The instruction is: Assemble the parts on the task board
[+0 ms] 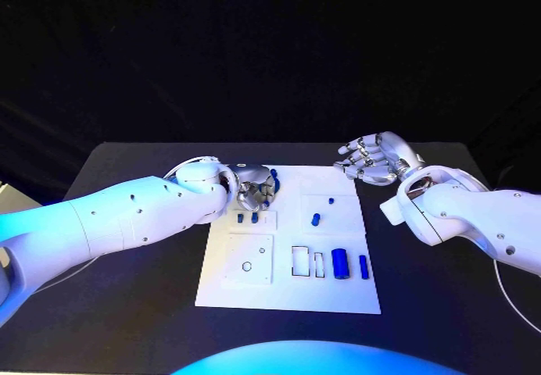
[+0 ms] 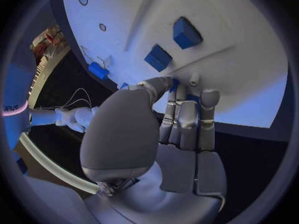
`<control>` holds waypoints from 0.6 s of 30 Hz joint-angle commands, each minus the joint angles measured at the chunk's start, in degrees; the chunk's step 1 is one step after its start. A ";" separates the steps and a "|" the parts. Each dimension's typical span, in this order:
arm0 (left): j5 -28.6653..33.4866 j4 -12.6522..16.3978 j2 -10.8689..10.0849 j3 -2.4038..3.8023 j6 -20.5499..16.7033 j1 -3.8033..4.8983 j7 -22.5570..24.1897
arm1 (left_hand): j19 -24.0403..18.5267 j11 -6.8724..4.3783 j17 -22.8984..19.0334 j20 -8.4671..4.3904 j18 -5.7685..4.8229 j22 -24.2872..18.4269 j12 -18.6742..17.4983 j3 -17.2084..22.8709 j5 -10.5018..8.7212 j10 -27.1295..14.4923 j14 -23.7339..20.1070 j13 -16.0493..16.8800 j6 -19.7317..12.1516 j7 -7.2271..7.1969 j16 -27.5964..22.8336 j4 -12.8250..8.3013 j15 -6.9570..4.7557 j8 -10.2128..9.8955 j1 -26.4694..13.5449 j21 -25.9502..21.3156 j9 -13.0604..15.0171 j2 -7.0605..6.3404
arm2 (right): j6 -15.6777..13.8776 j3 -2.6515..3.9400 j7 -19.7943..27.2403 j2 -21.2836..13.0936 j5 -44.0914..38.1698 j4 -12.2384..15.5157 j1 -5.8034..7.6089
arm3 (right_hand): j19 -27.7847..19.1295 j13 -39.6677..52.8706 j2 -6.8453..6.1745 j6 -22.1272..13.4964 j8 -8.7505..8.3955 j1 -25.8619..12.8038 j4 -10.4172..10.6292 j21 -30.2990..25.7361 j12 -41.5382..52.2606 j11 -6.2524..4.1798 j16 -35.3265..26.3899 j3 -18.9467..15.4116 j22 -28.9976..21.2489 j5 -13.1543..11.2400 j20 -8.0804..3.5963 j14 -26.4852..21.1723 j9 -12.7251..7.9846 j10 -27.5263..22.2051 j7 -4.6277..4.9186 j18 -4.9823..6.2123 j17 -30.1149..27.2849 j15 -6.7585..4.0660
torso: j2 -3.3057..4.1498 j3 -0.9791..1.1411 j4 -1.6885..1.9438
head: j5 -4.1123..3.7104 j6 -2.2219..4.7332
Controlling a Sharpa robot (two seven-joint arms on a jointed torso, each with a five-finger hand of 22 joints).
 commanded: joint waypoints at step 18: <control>4.72 4.28 -3.85 1.47 -3.92 -0.73 2.16 | 1.12 -0.54 0.20 -0.41 -0.73 1.72 -1.59 1.33 -0.41 3.10 1.27 -0.30 3.19 -0.50 0.41 -2.41 -0.23 -1.14 -1.76 1.48 0.61 0.76 | 0.00 0.01 1.04 -0.07 0.27 0.05 -0.04 | -0.52 -0.54 -0.76 -0.34 0.25 -0.08 0.08 -0.21 -0.38 0.52 -0.75 0.39 -0.90 0.22 0.18 -0.18 -0.17 0.01 0.99 0.33 -0.42 0.63 | -0.08 -0.04 0.08 | -0.19 0.63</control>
